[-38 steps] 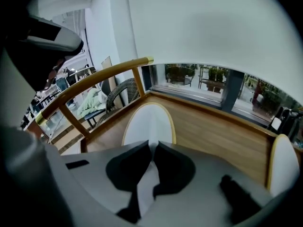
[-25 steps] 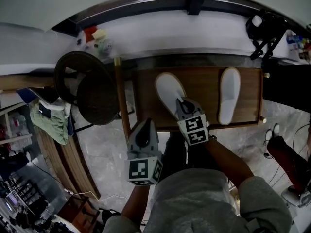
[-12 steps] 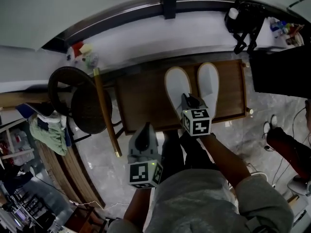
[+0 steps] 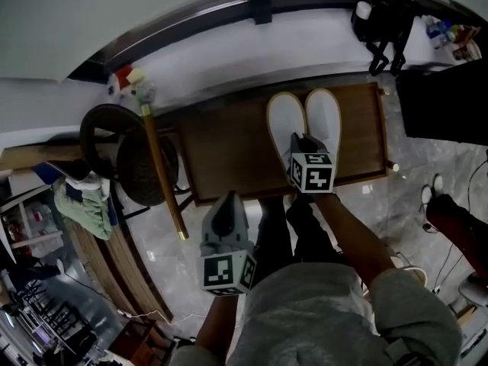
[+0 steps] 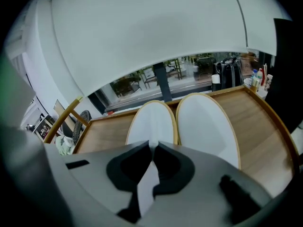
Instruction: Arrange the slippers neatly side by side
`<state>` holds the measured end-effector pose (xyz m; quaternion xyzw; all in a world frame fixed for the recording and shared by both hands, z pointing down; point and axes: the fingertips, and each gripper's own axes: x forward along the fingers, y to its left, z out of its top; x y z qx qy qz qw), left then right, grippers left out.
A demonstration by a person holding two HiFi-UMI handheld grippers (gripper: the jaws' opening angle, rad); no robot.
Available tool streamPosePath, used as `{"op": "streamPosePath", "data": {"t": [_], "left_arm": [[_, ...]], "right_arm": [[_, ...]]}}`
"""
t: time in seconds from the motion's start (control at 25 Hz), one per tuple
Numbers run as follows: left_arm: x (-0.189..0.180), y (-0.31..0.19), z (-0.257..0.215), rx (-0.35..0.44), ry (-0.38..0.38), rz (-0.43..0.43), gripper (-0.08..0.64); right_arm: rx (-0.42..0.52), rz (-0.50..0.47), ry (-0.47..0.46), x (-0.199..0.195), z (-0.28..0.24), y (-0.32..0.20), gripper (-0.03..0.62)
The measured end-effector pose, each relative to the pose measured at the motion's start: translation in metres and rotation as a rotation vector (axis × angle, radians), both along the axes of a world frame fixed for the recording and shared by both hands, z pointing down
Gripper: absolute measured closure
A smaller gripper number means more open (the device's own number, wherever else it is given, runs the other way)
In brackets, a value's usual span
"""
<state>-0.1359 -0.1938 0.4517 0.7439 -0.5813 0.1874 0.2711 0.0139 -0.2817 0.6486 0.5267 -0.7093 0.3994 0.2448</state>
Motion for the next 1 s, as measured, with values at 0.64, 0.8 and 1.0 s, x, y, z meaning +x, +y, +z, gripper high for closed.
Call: {"op": "streamPosePath", "data": {"t": [0.64, 0.8, 1.0], "left_arm": [[0.011, 0.008, 0.002, -0.009, -0.008, 0.009, 0.546], [0.011, 0.010, -0.003, 0.003, -0.010, 0.007, 0.546], [0.020, 0.013, -0.013, 0.031, -0.008, 0.021, 0.546]], "right_arm": [[0.002, 0.013, -0.065, -0.004, 0.009, 0.005, 0.554], [0.016, -0.028, -0.088, -0.008, -0.003, 0.008, 0.457], [0.065, -0.046, -0.104, 0.009, -0.035, 0.011, 0.454]]}}
